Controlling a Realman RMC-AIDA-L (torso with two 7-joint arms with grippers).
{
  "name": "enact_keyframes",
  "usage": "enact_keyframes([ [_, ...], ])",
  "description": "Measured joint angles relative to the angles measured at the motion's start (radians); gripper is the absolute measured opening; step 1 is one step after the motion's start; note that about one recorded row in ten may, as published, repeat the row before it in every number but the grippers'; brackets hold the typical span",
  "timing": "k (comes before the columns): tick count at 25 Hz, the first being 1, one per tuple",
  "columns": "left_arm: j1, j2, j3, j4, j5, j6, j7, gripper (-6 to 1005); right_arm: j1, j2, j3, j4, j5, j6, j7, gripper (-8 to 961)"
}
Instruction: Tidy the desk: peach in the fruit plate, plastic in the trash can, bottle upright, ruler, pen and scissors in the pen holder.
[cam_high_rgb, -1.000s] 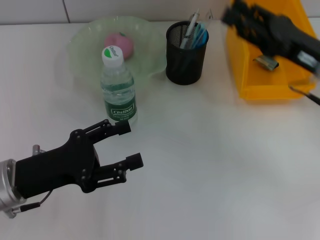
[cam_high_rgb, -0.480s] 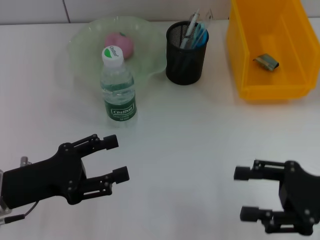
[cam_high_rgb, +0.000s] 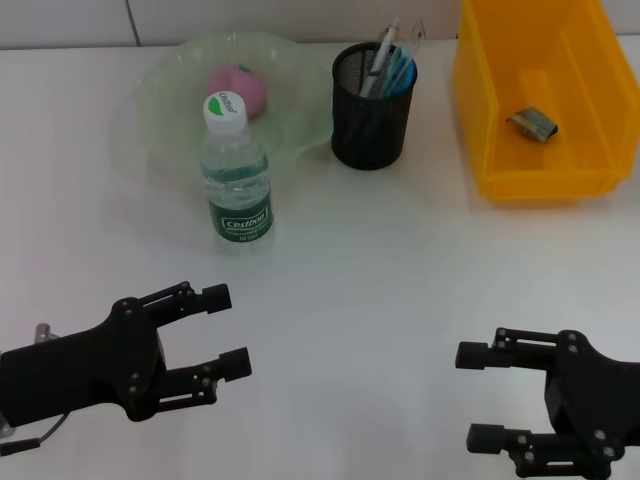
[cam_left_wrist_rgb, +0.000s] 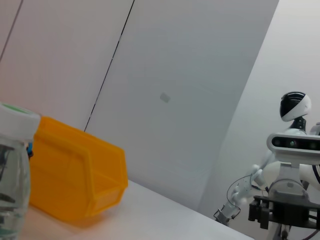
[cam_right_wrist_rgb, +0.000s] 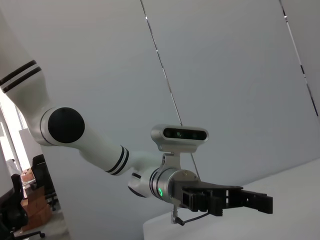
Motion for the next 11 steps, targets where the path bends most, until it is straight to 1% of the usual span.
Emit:
enact_keyframes([
  [4, 0.004, 0.005, -0.004, 0.003, 0.000, 0.009, 0.000, 832, 0.019, 0.013, 0.002, 0.001, 0.000, 0.004, 0.000, 710],
  [11, 0.004, 0.005, -0.001, 0.004, 0.000, 0.011, 0.000, 832, 0.031, 0.021, 0.002, 0.001, -0.002, 0.006, -0.001, 710],
])
